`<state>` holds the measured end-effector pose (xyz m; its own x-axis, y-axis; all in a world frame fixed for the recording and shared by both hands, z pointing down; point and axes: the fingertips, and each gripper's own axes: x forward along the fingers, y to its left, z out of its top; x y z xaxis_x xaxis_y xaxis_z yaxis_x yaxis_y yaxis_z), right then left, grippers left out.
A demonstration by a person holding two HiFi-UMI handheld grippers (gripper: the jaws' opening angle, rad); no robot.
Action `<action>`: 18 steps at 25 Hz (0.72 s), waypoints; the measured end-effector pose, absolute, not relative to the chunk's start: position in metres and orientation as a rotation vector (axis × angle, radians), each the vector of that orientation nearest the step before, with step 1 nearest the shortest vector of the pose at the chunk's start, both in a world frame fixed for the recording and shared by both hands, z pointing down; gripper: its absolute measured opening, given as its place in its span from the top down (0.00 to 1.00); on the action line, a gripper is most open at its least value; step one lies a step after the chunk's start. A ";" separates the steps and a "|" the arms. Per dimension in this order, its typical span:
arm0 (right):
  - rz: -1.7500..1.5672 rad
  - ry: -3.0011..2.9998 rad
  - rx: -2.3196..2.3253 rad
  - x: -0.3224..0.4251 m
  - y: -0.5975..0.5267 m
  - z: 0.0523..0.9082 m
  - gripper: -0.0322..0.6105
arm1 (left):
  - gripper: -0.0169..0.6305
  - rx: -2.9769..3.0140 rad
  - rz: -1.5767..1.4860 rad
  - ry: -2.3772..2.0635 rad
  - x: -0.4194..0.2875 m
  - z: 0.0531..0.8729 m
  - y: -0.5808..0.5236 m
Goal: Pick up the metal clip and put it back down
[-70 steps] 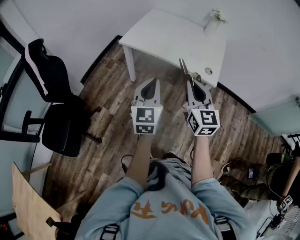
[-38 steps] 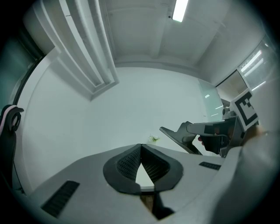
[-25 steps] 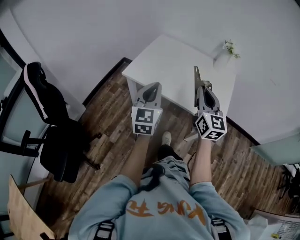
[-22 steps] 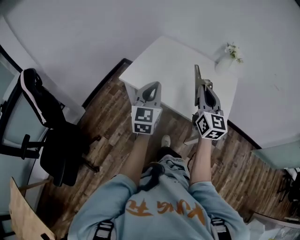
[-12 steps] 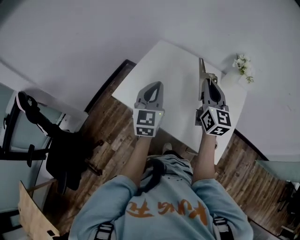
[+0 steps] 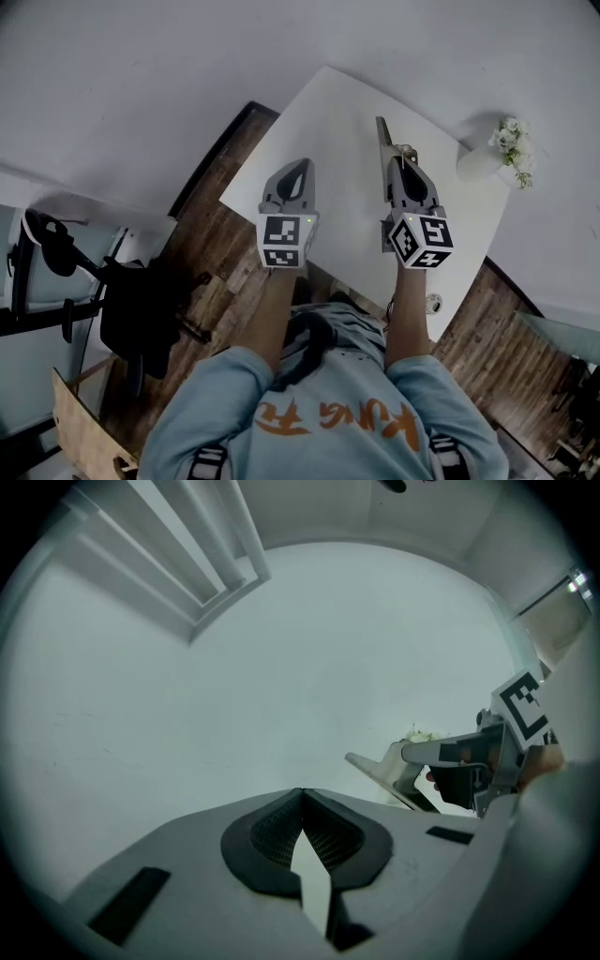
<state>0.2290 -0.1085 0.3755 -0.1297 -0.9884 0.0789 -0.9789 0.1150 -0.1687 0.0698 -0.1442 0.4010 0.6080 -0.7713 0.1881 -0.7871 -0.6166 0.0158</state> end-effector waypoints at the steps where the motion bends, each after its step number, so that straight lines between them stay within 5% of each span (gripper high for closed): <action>1: -0.302 2.319 -2.029 0.226 -0.115 0.382 0.91 | 0.94 2.720 0.260 -1.328 0.068 0.406 -0.149; 18: -0.800 2.549 -1.774 0.091 -0.235 0.518 0.90 | 0.94 2.462 0.376 -1.424 -0.046 0.502 -0.218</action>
<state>0.0909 -0.2350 0.5177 -0.3868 -0.8619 0.3279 -0.8946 0.2646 -0.3601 -0.0459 -0.2176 0.5020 0.4827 -0.8009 0.3544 -0.8714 -0.4794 0.1035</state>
